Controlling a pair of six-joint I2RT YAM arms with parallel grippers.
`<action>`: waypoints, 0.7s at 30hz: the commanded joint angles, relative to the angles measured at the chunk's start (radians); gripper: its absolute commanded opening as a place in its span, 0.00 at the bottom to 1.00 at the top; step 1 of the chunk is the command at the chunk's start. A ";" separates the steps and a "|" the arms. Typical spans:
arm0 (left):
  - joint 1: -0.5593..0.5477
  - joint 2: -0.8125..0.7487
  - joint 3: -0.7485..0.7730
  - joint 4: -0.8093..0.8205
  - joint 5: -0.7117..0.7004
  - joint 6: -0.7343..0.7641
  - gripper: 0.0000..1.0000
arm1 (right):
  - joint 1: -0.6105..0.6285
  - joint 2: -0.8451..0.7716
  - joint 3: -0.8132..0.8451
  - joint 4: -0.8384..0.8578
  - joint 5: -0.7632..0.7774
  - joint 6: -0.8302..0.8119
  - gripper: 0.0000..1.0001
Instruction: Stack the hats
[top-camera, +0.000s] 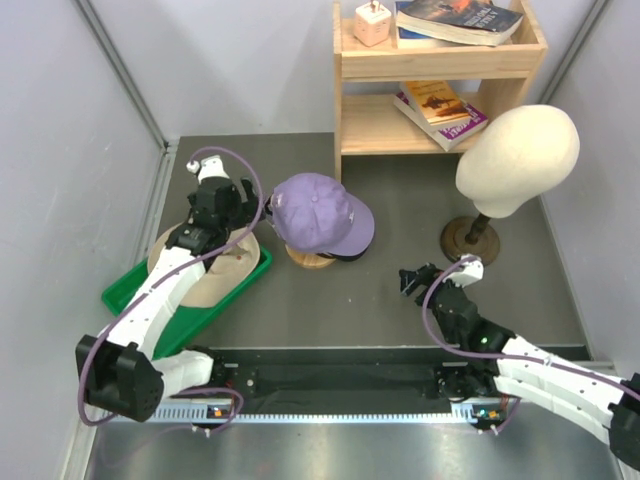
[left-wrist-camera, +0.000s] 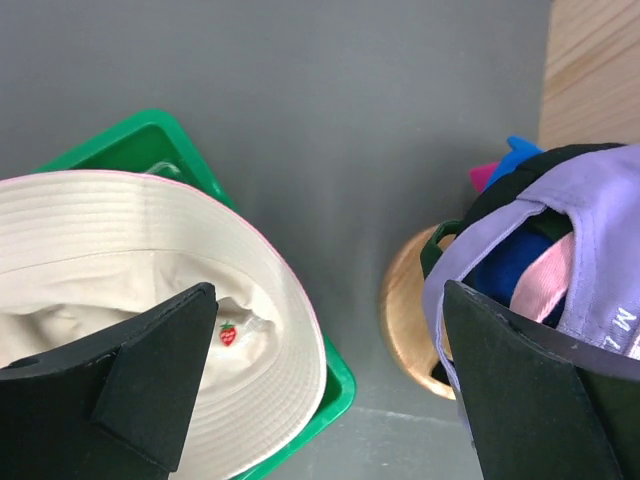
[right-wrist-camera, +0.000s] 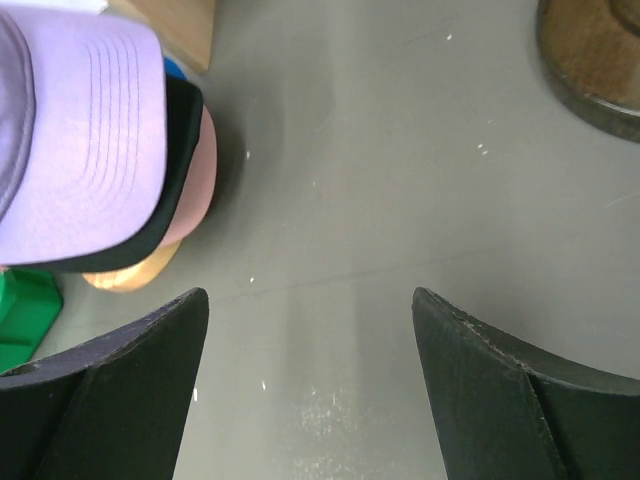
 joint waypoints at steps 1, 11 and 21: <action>0.068 -0.040 -0.037 0.096 0.192 -0.038 0.99 | 0.011 0.043 0.052 0.091 -0.041 -0.030 0.82; 0.108 -0.083 -0.170 0.040 0.039 -0.100 0.99 | 0.011 0.032 0.047 0.098 -0.050 -0.042 0.81; 0.110 0.009 -0.253 0.234 0.128 -0.118 0.98 | 0.011 -0.035 0.044 0.053 -0.055 -0.064 0.81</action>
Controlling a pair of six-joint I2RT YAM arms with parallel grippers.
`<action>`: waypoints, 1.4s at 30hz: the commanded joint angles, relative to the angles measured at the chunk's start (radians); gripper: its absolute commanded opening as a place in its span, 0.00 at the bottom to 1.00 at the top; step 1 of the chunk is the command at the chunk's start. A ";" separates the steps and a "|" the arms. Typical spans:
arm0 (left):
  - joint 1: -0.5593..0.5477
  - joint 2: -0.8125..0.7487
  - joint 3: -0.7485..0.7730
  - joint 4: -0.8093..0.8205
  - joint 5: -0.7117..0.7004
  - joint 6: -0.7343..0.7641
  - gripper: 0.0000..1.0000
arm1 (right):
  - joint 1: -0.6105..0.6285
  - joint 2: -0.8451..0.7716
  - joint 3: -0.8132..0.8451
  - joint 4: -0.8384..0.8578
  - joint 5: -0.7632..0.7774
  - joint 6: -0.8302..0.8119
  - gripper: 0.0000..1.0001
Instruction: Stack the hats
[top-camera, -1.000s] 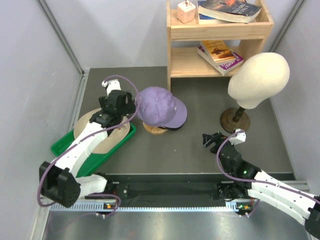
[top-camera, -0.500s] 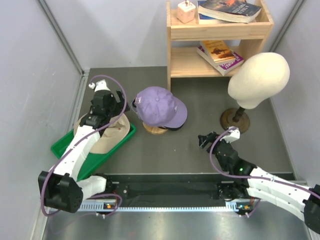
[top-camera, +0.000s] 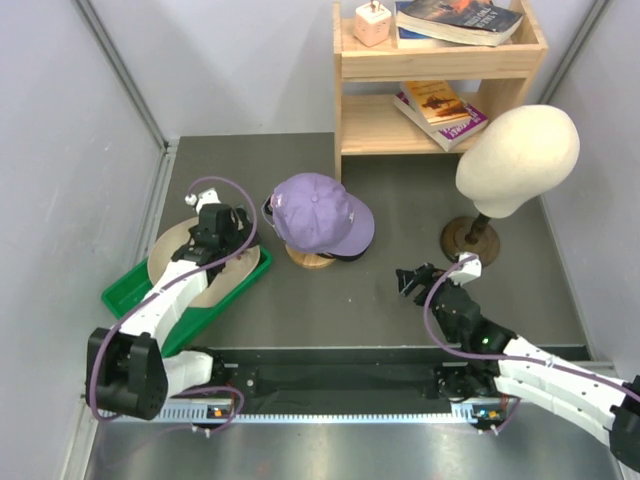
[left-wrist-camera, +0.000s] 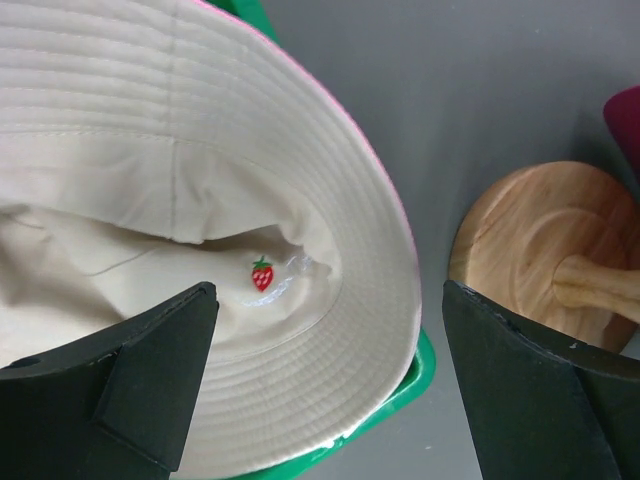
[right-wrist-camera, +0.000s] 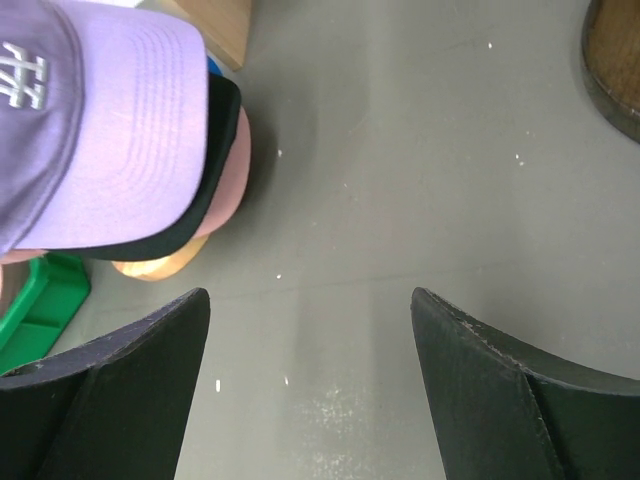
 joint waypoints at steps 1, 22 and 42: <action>0.006 0.029 0.003 0.148 0.024 -0.014 0.98 | 0.011 -0.038 0.035 0.012 0.001 -0.028 0.81; 0.006 0.021 0.051 0.045 -0.070 -0.008 0.03 | 0.011 -0.065 0.098 -0.041 0.001 -0.085 0.80; 0.006 -0.369 0.558 -0.214 0.478 0.127 0.00 | 0.046 0.162 0.539 0.158 -0.638 -0.442 0.80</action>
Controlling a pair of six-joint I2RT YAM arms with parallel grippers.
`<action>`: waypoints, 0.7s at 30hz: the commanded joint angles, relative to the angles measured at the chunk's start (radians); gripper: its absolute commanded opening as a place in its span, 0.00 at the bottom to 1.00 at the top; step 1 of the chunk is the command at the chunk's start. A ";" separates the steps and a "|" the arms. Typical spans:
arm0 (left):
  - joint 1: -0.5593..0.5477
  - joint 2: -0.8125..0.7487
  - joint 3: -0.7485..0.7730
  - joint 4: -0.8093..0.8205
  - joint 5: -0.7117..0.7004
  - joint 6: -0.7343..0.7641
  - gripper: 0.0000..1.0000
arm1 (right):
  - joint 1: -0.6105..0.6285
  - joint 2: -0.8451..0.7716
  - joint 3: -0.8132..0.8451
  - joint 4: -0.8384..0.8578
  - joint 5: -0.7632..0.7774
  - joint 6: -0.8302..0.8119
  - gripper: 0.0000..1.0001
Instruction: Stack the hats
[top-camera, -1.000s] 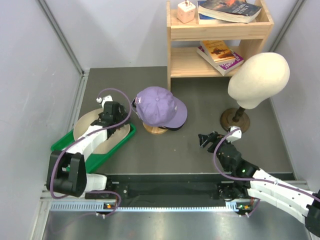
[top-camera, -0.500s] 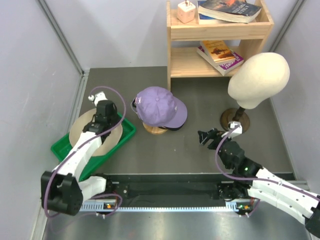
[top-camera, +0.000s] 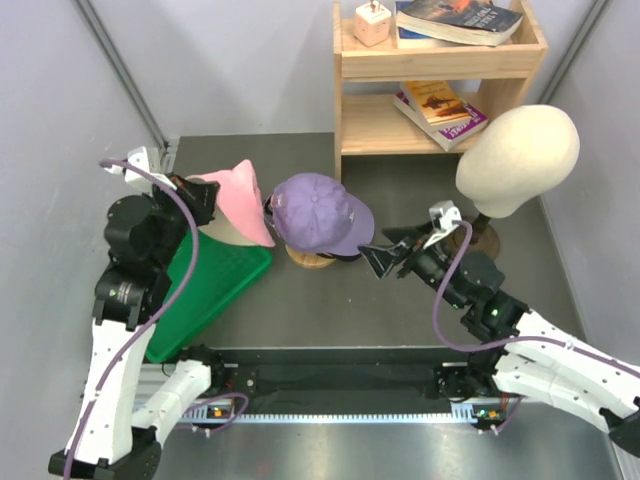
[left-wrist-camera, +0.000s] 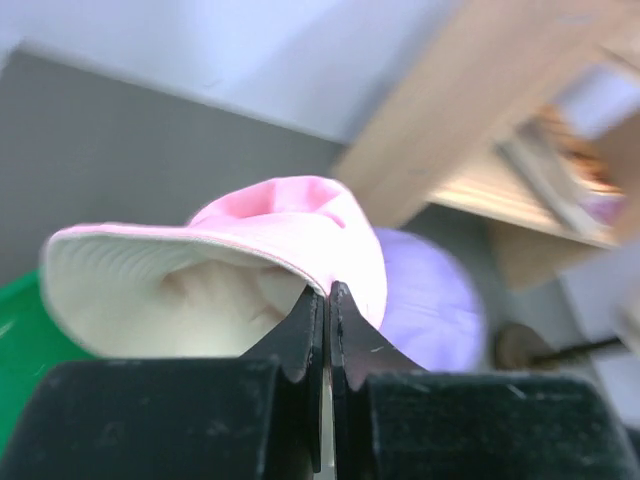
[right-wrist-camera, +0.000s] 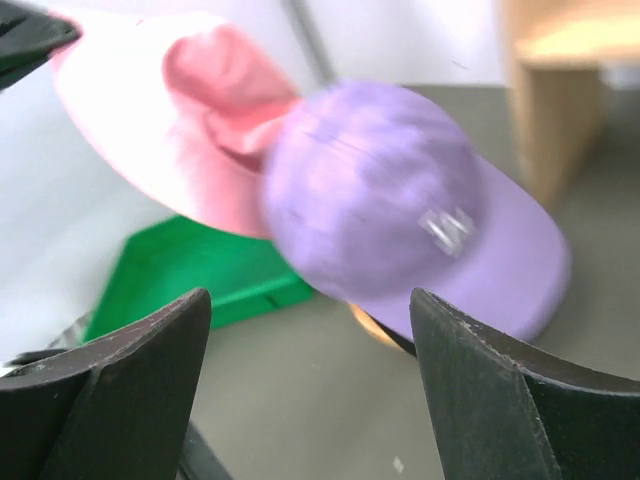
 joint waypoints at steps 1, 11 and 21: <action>0.005 0.015 0.151 -0.012 0.393 0.088 0.00 | 0.016 0.080 0.156 0.107 -0.204 -0.071 0.81; 0.005 0.070 0.285 0.195 0.957 -0.030 0.00 | 0.016 0.166 0.316 0.160 -0.433 -0.173 0.81; 0.005 0.114 0.287 0.550 1.128 -0.369 0.00 | 0.016 0.157 0.333 0.185 -0.426 -0.274 0.81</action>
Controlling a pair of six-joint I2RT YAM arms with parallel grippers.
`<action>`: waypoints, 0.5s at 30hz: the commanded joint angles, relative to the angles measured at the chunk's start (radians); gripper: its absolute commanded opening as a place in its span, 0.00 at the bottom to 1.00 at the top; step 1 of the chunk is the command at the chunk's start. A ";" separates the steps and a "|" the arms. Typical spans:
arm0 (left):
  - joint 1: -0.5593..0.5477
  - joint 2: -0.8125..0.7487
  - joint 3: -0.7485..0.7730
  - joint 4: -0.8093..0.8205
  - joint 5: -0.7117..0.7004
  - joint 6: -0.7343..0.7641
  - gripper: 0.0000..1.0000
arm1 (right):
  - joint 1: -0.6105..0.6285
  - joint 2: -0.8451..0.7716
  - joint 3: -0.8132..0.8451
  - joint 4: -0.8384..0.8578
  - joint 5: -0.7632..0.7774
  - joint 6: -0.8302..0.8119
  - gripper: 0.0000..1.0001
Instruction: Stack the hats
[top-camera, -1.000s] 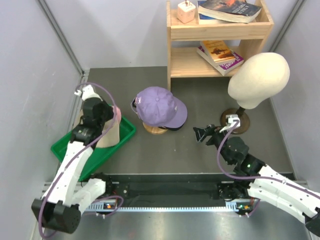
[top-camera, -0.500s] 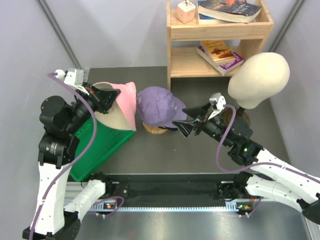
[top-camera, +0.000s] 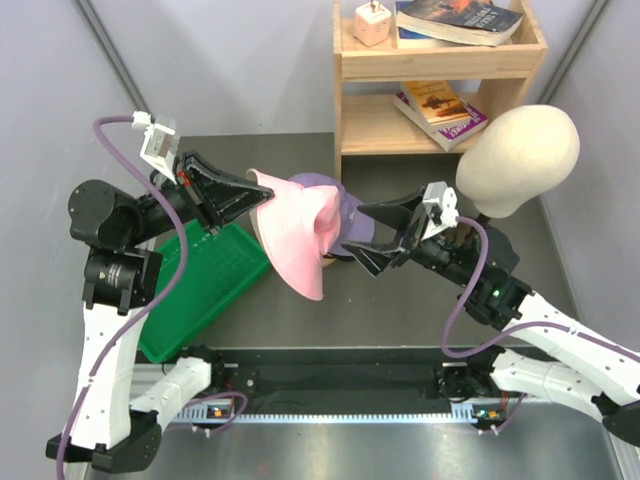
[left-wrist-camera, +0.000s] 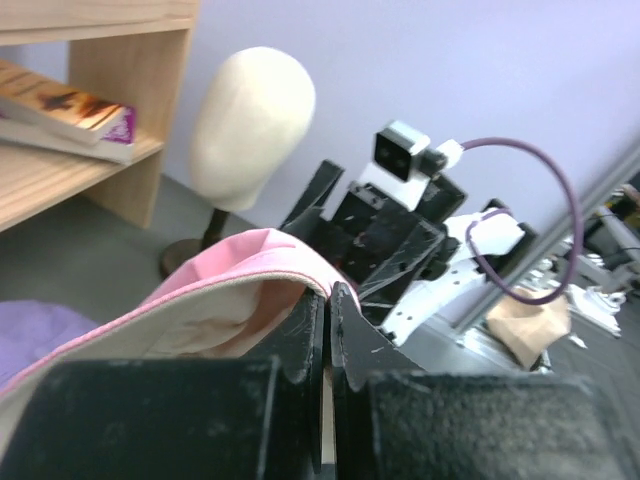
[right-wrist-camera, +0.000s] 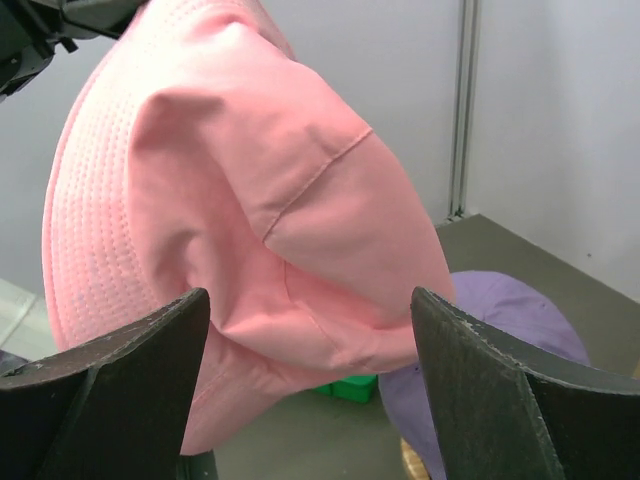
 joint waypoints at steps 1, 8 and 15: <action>0.005 0.007 0.043 0.235 0.101 -0.183 0.00 | 0.009 -0.005 0.047 0.066 -0.014 -0.064 0.81; 0.005 0.023 0.054 0.284 0.121 -0.257 0.00 | 0.009 0.055 0.078 0.127 -0.028 -0.113 0.80; 0.005 0.033 0.064 0.308 0.134 -0.294 0.00 | 0.011 0.104 0.105 0.190 -0.133 -0.162 0.82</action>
